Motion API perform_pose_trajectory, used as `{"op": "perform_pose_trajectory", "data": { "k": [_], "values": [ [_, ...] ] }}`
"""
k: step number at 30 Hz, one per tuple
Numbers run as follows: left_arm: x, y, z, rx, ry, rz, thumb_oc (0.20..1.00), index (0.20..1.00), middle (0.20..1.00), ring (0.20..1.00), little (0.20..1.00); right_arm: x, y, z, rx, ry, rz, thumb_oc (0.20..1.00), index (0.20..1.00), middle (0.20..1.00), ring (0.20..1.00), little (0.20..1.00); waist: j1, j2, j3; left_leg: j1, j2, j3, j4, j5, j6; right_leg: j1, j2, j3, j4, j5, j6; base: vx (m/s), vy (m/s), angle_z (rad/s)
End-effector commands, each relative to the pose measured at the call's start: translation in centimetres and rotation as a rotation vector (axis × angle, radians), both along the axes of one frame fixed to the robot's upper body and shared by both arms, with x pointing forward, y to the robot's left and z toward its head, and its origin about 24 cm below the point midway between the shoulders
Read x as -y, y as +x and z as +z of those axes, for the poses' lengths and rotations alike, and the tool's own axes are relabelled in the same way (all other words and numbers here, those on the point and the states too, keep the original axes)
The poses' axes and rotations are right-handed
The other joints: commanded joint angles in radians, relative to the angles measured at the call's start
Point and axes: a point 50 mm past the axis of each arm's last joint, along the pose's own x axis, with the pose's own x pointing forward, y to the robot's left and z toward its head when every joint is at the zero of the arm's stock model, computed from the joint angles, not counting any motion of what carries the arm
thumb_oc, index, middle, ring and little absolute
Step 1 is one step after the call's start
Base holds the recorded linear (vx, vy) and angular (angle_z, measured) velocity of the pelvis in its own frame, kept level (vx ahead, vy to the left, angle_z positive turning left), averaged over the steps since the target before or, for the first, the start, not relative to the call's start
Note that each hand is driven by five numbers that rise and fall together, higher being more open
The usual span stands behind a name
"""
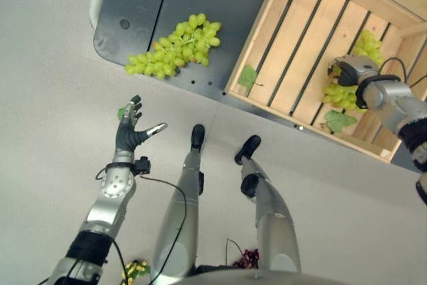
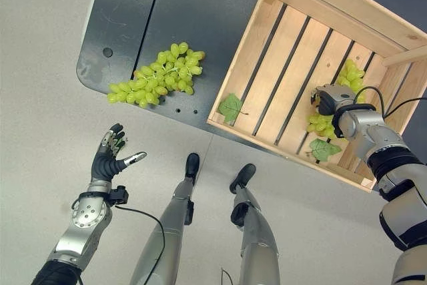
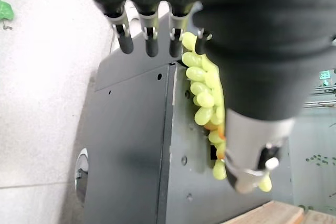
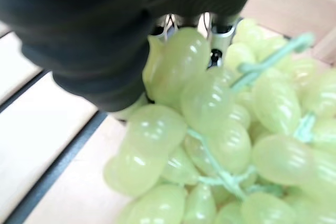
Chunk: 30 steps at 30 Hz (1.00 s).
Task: Pick up the fruits from the basket on one side to the basket on the other side
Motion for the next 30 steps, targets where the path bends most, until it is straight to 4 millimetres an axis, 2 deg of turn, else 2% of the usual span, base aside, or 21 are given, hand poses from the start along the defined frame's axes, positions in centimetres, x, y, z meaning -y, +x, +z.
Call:
{"op": "perform_pose_trajectory", "data": {
  "k": [1, 5, 7, 8, 10, 14, 15, 16, 17, 18, 24, 30],
  "values": [
    [-0.8, -1.6, 0.7, 0.05, 0.0, 0.025, 1.0, 1.0, 1.0, 1.0, 1.0, 0.6, 0.3, 1.7, 0.051, -0.051, -0.046, 0.2, 0.2, 0.2, 0.2, 0.2, 0.006, -0.007, -0.01, 0.101, 0.023, -0.018, -0.051, -0.061, -0.018, -0.066, -0.138, 0.047, -0.024, 0.198, 0.19, 0.0, 0.0, 0.0],
    [-1.0, -1.6, 0.8, 0.054, 0.003, 0.033, 1.0, 1.0, 1.0, 1.0, 1.0, -0.4, 0.5, 2.4, 0.087, -0.027, -0.005, 0.2, 0.2, 0.2, 0.2, 0.2, 0.006, -0.011, -0.01, 0.105, 0.026, -0.019, -0.053, -0.06, -0.018, -0.065, -0.136, 0.049, -0.025, 0.199, 0.19, 0.0, 0.0, 0.0],
    [-1.1, -1.7, 0.8, 0.053, 0.005, 0.038, 1.0, 1.0, 1.0, 1.0, 1.0, -2.0, 0.7, 3.6, 0.141, 0.038, 0.068, 0.2, 0.2, 0.2, 0.2, 0.2, 0.006, -0.017, -0.01, 0.11, 0.029, -0.016, -0.056, -0.059, -0.018, -0.063, -0.134, 0.047, -0.023, 0.197, 0.189, 0.0, 0.0, 0.0],
    [-1.1, -1.7, 0.8, 0.053, 0.005, 0.038, 1.0, 1.0, 1.0, 1.0, 1.0, -2.0, 0.6, 3.6, 0.14, 0.039, 0.068, 0.2, 0.2, 0.2, 0.2, 0.2, 0.006, -0.018, -0.01, 0.11, 0.029, -0.016, -0.057, -0.059, -0.018, -0.063, -0.134, 0.047, -0.023, 0.197, 0.189, -0.01, -0.002, -0.05],
    [-1.3, -1.8, 0.8, 0.051, -0.002, 0.048, 1.0, 1.0, 1.0, 1.0, 1.0, -3.3, 0.7, 4.6, 0.201, 0.153, 0.128, 0.2, 0.2, 0.2, 0.2, 0.2, 0.005, -0.023, -0.01, 0.115, 0.03, -0.014, -0.059, -0.058, -0.017, -0.063, -0.131, 0.047, -0.02, 0.197, 0.188, -0.01, -0.003, -0.06],
    [-1.7, -1.9, 0.8, 0.049, -0.002, 0.061, 1.0, 1.0, 1.0, 1.0, 1.0, -4.7, 0.5, 7.0, 0.277, 0.189, 0.204, 0.2, 0.2, 0.2, 0.2, 0.2, 0.004, -0.034, -0.01, 0.119, 0.032, -0.01, -0.06, -0.058, -0.016, -0.065, -0.13, 0.048, -0.014, 0.196, 0.187, -0.02, 0.001, -0.05],
    [-1.8, -2.0, 0.9, 0.05, 0.001, 0.069, 1.0, 1.0, 1.0, 1.0, 1.0, -5.0, 0.3, 7.6, 0.295, 0.182, 0.222, 0.47, 0.47, 0.47, 0.47, 0.47, 0.003, -0.038, -0.01, 0.122, 0.034, -0.009, -0.062, -0.058, -0.017, -0.064, -0.129, 0.049, -0.015, 0.196, 0.188, -0.01, -0.003, -0.03],
    [-2.0, -2.0, 0.9, 0.047, 0.006, 0.072, 1.0, 1.0, 1.0, 1.0, 1.0, -5.2, 0.1, 8.0, 0.305, 0.162, 0.236, 0.595, 0.595, 0.595, 0.595, 0.595, 0.002, -0.042, -0.01, 0.124, 0.034, -0.009, -0.063, -0.057, -0.017, -0.062, -0.128, 0.049, -0.015, 0.196, 0.188, 0.0, -0.005, -0.04],
    [-2.0, -2.1, 0.9, 0.047, 0.011, 0.074, 1.0, 1.0, 1.0, 1.0, 1.0, -5.2, 0.0, 8.4, 0.319, 0.137, 0.242, 0.865, 0.865, 0.865, 0.865, 0.865, 0.001, -0.044, -0.01, 0.125, 0.035, -0.009, -0.064, -0.057, -0.017, -0.061, -0.127, 0.049, -0.015, 0.196, 0.188, 0.0, 0.0, 0.0],
    [-2.2, -2.2, 0.9, 0.046, 0.018, 0.081, 1.0, 1.0, 1.0, 1.0, 1.0, -5.2, -0.3, 8.8, 0.33, 0.092, 0.248, 1.0, 1.0, 1.0, 1.0, 1.0, 0.001, -0.048, -0.01, 0.128, 0.035, -0.009, -0.067, -0.056, -0.018, -0.06, -0.127, 0.049, -0.015, 0.196, 0.189, 0.0, 0.0, 0.0],
    [-2.5, -2.3, 1.0, 0.05, 0.053, 0.093, 1.0, 1.0, 1.0, 1.0, 1.0, -4.1, -1.2, 10.0, 0.342, -0.105, 0.22, 1.0, 1.0, 1.0, 1.0, 1.0, -0.002, -0.054, -0.01, 0.132, 0.036, -0.009, -0.069, -0.056, -0.018, -0.057, -0.128, 0.049, -0.014, 0.197, 0.194, 0.0, 0.0, 0.0],
    [-2.4, -2.5, 0.9, 0.044, 0.082, 0.089, 1.0, 1.0, 1.0, 1.0, 1.0, -1.1, -2.9, 10.5, 0.351, -0.254, 0.132, 1.0, 1.0, 1.0, 1.0, 1.0, -0.017, -0.042, -0.01, 0.103, 0.029, -0.011, -0.045, -0.062, -0.017, -0.073, -0.132, 0.054, -0.008, 0.195, 0.196, 0.0, 0.0, 0.0]
  ]
}}
